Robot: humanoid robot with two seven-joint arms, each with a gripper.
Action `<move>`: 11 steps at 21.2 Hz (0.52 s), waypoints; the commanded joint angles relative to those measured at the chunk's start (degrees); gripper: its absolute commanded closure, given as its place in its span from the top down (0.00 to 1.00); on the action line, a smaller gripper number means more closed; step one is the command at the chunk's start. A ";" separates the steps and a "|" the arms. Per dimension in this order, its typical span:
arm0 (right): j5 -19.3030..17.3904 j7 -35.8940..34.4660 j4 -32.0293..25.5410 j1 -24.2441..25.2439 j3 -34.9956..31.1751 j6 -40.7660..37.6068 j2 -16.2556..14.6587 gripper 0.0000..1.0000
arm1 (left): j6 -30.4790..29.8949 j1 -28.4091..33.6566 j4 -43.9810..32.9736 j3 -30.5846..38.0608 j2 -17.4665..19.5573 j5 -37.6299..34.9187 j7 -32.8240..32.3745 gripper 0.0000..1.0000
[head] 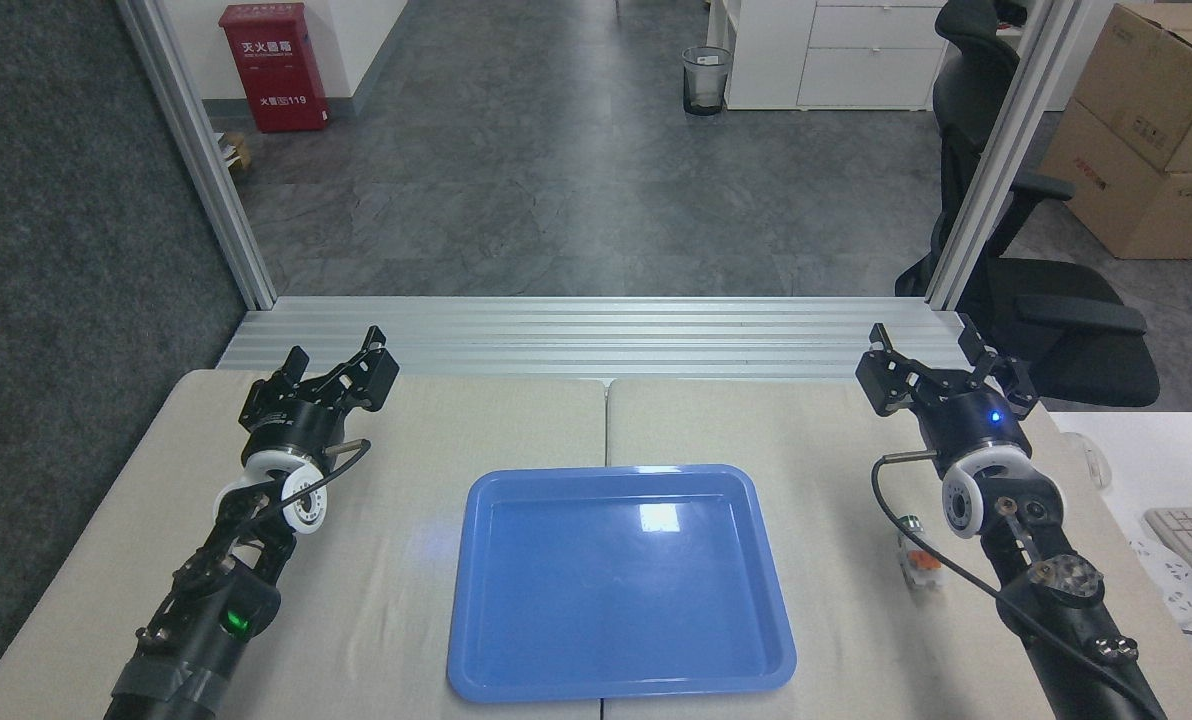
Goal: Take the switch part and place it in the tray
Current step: 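Lower the right gripper toward the small switch part beside the tray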
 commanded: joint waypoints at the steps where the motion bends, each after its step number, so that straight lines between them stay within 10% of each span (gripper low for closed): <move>1: 0.11 -0.03 -0.38 0.99 -0.07 0.19 -0.48 0.98 | 0.03 0.00 0.00 0.01 0.01 -0.02 0.02 1.00; 11: 0.11 0.32 -1.17 0.64 0.02 0.19 -1.10 0.97 | 0.03 0.00 0.00 0.01 0.01 -0.02 0.02 1.00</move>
